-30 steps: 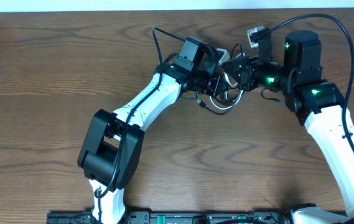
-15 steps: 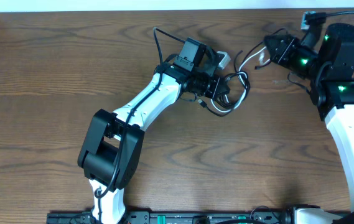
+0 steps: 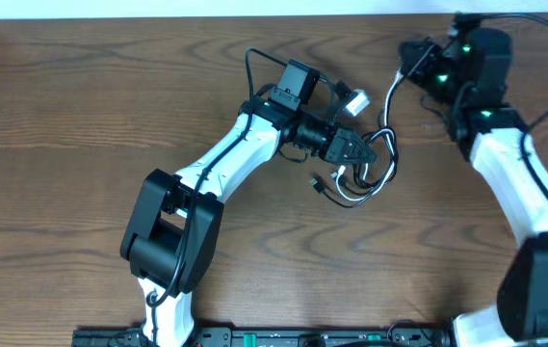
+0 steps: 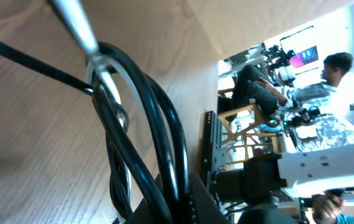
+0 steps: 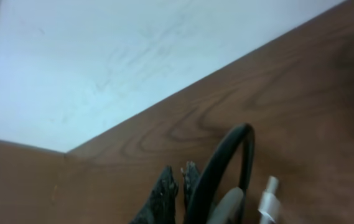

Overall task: Untangle cables
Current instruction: 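Pull the right gripper away to the right, stretching the cables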

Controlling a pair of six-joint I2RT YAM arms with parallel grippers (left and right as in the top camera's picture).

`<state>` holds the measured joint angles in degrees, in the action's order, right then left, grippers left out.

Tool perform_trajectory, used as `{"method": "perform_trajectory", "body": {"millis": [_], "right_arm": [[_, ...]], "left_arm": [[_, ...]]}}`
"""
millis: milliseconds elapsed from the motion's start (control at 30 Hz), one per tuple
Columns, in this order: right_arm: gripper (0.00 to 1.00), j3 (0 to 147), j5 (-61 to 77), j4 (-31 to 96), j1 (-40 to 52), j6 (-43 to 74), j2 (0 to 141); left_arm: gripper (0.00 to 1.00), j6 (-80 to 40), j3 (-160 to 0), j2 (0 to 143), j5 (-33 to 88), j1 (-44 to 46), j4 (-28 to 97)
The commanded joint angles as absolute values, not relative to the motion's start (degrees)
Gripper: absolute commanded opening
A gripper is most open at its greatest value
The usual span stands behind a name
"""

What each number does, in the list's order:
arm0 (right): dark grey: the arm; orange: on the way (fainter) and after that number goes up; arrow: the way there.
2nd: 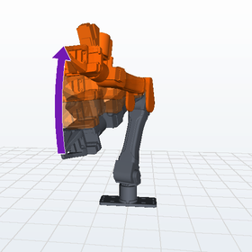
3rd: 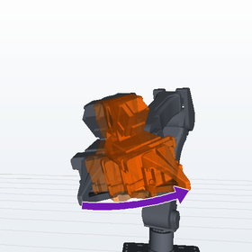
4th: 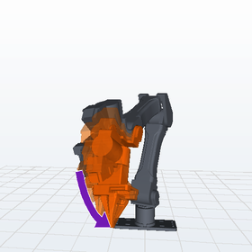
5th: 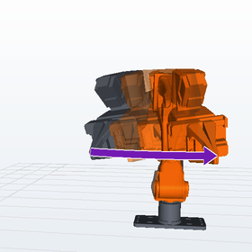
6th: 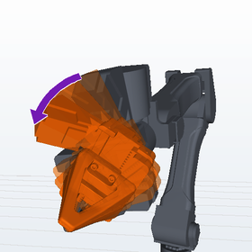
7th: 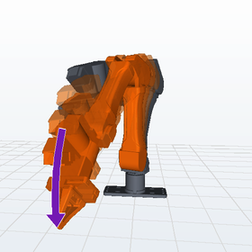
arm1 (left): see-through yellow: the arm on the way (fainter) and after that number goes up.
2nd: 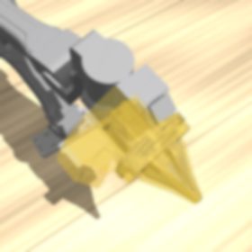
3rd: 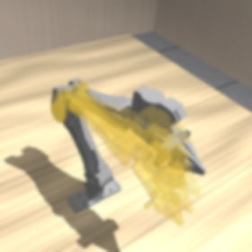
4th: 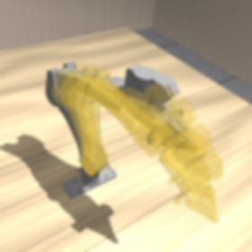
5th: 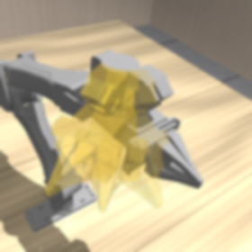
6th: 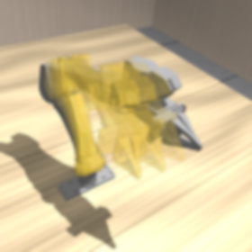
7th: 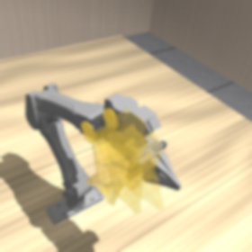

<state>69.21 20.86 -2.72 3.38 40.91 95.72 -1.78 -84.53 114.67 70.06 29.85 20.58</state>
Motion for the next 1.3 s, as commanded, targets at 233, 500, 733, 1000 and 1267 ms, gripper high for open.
{"method": "perform_trajectory", "body": {"millis": [233,500,733,1000,1267], "right_arm": [[0.99,69.80,22.20,0.23,3.33,31.55,99.31],[0.99,69.82,19.16,16.64,-0.89,26.48,91.72],[0.99,69.80,3.42,27.27,-5.28,26.48,89.45],[0.94,69.80,25.65,26.92,-12.23,10.11,89.47],[0.71,69.80,41.89,27.46,-4.40,3.95,89.52]], "left_arm": [[0.07,-0.27,-84.44,114.85,74.56,29.41,20.51],[0.08,-4.27,-84.44,114.85,74.37,27.14,20.10],[0.07,-5.48,-84.44,114.17,74.37,24.21,20.12],[0.07,-8.10,-84.44,111.92,74.39,19.59,20.12],[0.07,-17.30,-84.44,111.53,74.11,19.20,20.05]]}}
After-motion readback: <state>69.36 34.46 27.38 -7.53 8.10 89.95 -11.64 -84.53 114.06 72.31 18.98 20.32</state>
